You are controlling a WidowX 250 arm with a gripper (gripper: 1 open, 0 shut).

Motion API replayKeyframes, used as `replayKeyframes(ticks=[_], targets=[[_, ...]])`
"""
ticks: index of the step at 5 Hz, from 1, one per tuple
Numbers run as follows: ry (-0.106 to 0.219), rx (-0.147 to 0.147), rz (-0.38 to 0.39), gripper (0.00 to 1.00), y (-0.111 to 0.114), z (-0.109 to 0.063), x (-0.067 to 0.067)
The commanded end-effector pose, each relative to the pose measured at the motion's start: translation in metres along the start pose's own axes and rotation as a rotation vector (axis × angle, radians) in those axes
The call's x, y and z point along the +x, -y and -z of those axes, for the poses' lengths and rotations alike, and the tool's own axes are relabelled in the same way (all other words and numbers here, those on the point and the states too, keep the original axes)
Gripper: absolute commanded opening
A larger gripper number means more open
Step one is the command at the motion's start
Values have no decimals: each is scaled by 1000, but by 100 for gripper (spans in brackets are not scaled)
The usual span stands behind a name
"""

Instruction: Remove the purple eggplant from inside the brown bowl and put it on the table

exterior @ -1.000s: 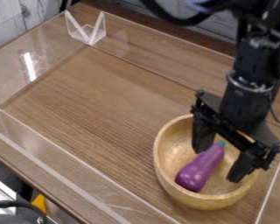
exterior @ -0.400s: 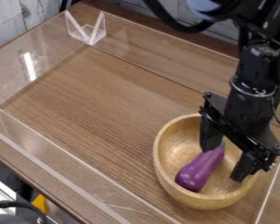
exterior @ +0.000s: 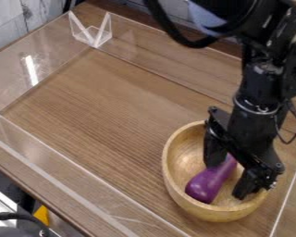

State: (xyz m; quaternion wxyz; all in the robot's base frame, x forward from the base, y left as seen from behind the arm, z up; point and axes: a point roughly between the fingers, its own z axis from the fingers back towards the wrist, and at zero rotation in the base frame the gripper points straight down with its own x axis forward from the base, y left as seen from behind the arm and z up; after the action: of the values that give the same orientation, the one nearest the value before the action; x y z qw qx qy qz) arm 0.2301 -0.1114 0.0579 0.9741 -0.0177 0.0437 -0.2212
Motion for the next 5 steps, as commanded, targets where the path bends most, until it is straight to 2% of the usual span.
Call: replayKeyframes(ticks=[1, 3, 5], targets=[[73, 4, -36, 100, -2, -19, -2], [97, 7, 7, 100, 5, -16, 3], [110, 7, -67, 100, -1, -11, 5]])
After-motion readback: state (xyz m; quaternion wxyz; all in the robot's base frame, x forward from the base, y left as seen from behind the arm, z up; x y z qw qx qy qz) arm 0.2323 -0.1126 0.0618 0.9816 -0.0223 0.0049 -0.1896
